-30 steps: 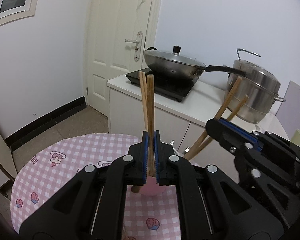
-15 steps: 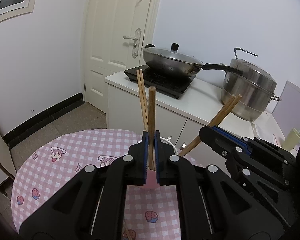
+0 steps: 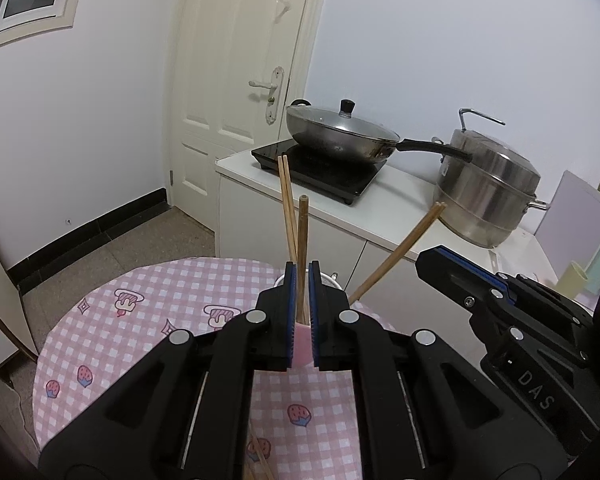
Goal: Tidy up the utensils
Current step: 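Open the right gripper while the left gripper opens, releasing chopsticks into the cup, then move both grippers back over the remaining chopstick pile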
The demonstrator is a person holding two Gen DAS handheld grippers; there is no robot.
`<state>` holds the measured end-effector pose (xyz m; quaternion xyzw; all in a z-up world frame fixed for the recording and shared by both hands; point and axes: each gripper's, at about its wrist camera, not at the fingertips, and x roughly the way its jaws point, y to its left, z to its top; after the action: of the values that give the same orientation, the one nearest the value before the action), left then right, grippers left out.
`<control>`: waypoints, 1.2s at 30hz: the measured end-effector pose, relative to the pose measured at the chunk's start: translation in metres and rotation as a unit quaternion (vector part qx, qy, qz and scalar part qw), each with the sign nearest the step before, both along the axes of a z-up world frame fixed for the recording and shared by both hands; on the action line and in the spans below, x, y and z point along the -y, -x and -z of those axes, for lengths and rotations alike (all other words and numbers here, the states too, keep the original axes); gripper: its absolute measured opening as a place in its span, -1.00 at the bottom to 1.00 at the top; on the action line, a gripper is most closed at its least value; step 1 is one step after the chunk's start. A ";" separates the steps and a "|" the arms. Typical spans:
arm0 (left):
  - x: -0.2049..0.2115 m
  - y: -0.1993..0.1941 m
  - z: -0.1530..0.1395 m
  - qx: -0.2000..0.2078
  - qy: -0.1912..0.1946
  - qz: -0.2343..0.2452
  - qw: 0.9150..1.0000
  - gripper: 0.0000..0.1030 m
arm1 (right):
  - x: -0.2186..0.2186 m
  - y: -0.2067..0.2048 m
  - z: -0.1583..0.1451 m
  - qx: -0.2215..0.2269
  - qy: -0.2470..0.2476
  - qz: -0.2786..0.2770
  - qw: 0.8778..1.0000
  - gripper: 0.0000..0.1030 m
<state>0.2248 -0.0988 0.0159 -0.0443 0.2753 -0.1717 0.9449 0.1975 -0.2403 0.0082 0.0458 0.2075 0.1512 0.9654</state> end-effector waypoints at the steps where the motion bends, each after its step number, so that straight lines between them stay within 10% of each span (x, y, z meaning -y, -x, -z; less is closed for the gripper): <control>1: -0.001 0.003 -0.002 0.001 0.000 0.000 1.000 -0.87 | 0.000 0.002 -0.001 0.000 -0.001 0.000 1.000 -0.87; 6: -0.007 0.015 -0.010 0.004 0.001 -0.002 1.000 -0.76 | -0.001 0.014 -0.005 0.003 -0.006 0.000 1.000 -0.67; 9: -0.013 0.026 -0.014 0.017 0.006 -0.010 1.000 0.24 | -0.001 0.022 -0.008 0.006 -0.006 0.000 1.000 -0.52; 22: -0.049 0.070 -0.023 0.040 -0.012 -0.021 0.999 0.27 | -0.016 0.048 -0.008 0.007 -0.007 -0.007 1.000 -0.31; 36: -0.102 0.074 0.017 -0.023 -0.035 -0.038 0.998 0.31 | -0.052 0.052 0.026 -0.036 0.010 -0.036 0.999 -0.19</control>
<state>0.1508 0.0028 -0.0015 -0.0257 0.3011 -0.1249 0.9450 0.1455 -0.1885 -0.0181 0.0344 0.2454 0.1818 0.9516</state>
